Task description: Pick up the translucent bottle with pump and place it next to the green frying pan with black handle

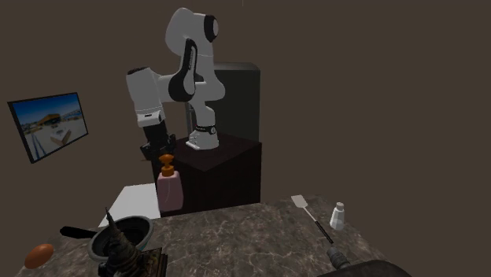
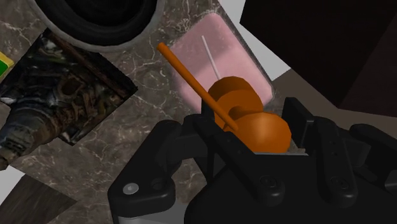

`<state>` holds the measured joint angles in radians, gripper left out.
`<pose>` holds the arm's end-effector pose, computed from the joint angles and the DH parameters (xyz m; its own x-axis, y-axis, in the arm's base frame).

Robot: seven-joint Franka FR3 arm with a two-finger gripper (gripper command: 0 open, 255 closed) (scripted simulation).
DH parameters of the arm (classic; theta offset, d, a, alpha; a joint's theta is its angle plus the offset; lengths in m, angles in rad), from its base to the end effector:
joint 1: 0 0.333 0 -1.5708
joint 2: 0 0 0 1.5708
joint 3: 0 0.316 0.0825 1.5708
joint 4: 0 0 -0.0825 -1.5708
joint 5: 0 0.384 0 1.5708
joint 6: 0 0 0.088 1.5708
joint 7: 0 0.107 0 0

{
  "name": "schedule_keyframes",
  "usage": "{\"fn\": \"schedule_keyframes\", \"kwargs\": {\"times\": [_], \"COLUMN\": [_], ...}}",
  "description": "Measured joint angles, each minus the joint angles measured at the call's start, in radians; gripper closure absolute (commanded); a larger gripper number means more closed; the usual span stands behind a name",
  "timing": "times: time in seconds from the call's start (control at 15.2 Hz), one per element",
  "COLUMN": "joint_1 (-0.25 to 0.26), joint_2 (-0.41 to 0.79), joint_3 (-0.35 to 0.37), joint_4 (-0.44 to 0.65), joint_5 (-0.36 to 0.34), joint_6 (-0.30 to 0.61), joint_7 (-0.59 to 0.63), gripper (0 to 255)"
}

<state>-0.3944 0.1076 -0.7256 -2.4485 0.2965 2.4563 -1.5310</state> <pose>0.2039 -0.4301 0.2616 0.9808 0.1696 0.0963 0.1774 -0.9809 -0.0797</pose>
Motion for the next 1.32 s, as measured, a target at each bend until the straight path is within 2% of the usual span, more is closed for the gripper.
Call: {"fn": "schedule_keyframes", "kwargs": {"times": [0.4, 0.99, 1.32], "joint_1": [-0.025, -0.098, -0.110], "joint_2": [0.093, 0.233, 0.256], "joint_3": [0.042, 0.141, 0.160], "joint_4": [-0.003, 0.020, 0.027], "joint_5": [0.125, 0.309, 0.336], "joint_6": [0.060, 0.133, 0.143], "joint_7": [-0.094, -0.236, -0.255], "gripper": [255, 255, 255]}}
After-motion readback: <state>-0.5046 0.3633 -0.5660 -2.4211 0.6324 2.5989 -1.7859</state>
